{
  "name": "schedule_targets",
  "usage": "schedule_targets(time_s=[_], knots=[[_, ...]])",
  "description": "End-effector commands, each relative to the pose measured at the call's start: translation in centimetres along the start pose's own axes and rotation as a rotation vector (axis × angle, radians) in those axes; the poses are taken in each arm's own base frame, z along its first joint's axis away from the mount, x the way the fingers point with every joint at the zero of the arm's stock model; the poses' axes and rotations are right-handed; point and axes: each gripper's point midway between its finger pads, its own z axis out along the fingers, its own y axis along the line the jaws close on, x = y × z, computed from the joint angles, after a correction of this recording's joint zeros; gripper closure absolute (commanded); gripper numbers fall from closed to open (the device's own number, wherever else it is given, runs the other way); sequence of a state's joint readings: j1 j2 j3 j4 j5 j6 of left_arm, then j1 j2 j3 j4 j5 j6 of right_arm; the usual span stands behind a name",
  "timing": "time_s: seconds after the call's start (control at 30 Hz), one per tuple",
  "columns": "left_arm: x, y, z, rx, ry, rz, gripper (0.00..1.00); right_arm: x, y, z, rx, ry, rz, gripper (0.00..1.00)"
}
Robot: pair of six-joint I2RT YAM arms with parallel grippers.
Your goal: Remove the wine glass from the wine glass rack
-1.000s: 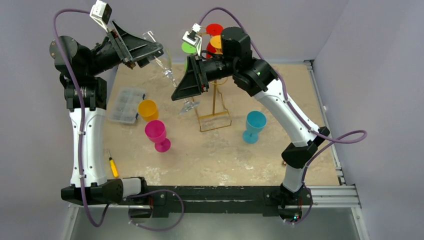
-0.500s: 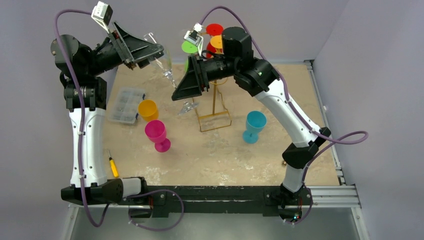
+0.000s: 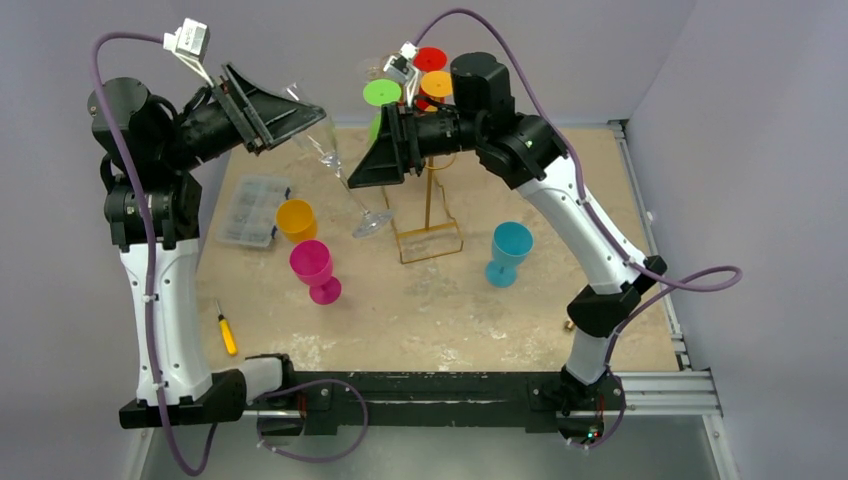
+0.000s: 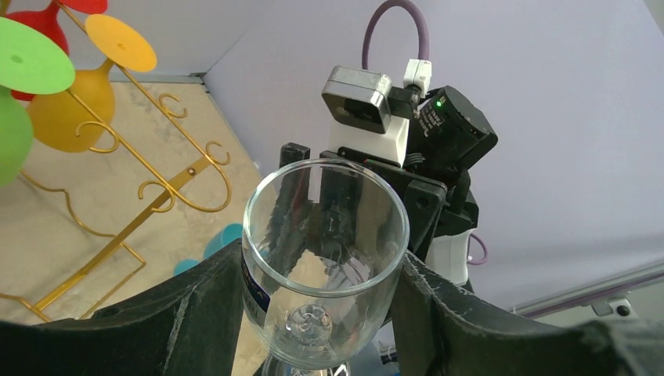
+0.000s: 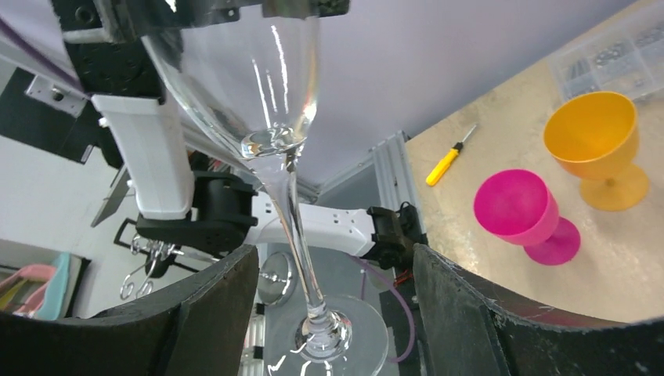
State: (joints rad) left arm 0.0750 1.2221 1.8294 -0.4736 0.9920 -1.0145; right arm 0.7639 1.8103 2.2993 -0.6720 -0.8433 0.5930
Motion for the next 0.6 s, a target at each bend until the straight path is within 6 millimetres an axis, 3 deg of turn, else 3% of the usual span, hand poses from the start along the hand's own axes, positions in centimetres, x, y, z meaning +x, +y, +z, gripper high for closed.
schedule_targets(time_s=[0.0,0.57], knots=[[-0.3,-1.0,-1.0,-0.051,-0.067,0.108,1.0,-1.6,1.0,-2.2,0.062,-0.08,-0.073,0.28],[0.9,2.7,-1.7,-0.238,-0.159,0.244,1.0,-3.4,0.5,-4.1,0.113,-0.155,-0.099,0.28]])
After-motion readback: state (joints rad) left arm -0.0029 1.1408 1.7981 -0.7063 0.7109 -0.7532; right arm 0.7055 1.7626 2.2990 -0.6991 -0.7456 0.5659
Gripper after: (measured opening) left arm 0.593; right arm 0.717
